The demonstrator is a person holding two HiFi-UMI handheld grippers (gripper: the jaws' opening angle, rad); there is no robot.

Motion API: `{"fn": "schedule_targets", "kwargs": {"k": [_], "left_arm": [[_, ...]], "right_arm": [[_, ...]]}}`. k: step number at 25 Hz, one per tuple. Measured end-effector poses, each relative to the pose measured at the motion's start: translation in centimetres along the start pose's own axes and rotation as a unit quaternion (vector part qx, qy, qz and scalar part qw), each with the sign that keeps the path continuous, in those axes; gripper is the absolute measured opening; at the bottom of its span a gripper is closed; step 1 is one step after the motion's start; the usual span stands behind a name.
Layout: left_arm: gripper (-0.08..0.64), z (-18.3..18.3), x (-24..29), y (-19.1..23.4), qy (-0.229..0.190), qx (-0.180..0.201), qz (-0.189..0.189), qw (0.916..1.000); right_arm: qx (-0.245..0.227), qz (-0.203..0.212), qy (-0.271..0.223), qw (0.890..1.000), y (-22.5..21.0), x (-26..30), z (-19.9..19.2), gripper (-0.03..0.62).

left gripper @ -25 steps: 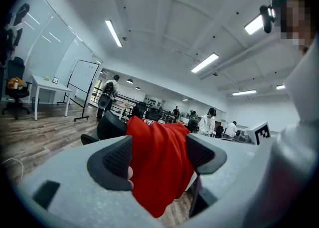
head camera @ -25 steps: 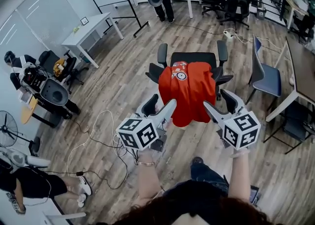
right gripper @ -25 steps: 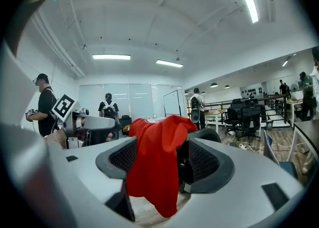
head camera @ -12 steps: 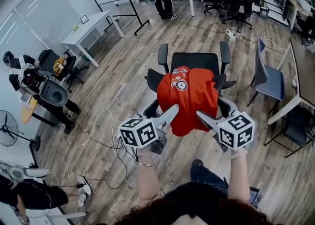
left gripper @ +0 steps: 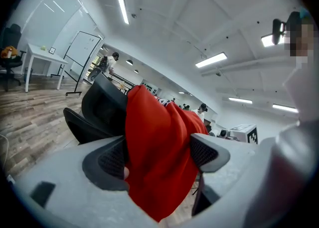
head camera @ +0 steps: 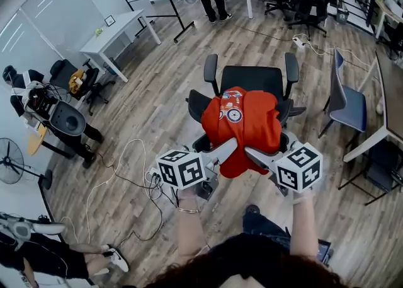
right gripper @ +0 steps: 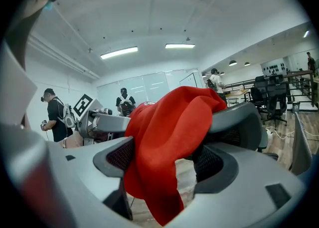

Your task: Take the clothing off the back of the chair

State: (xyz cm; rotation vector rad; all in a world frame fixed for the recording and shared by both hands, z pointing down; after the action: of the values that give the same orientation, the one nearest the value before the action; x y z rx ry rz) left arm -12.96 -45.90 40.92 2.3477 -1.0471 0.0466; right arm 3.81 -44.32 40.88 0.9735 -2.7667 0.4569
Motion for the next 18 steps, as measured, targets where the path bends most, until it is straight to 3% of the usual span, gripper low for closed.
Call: {"fn": "schedule_targets", "kwargs": {"k": [3, 6, 8, 18], "left_arm": [[0.353, -0.2, -0.1, -0.5, 0.002, -0.002, -0.016, 0.9999], [0.282, 0.0, -0.1, -1.1, 0.005, 0.002, -0.027, 0.9996], [0.252, 0.2, -0.2, -1.4, 0.01, 0.017, -0.027, 0.9994], [0.112, -0.3, -1.4, -3.1, 0.009, 0.074, -0.012, 0.9971]], "right_arm": [[-0.005, 0.026, 0.002, 1.0, 0.7, 0.6, 0.0, 0.323], [-0.006, 0.063, 0.005, 0.998, 1.6, 1.0, 0.3, 0.206], [-0.007, 0.075, 0.006, 0.997, 1.8, 1.1, 0.4, 0.169], [-0.046, 0.06, 0.011, 0.997, 3.3, 0.3, 0.3, 0.08]]}}
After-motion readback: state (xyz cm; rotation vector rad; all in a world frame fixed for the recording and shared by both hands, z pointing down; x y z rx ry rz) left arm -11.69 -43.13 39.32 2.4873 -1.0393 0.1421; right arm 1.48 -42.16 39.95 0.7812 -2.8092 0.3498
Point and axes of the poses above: the fingertips, and each gripper's own axes: x forward along the fingers, y to its left, z out of its top, the point moved 6 cm from there along -x, backward along the fingers, and after that the axes turned 3 degrees about z, right-handed, at the moved point
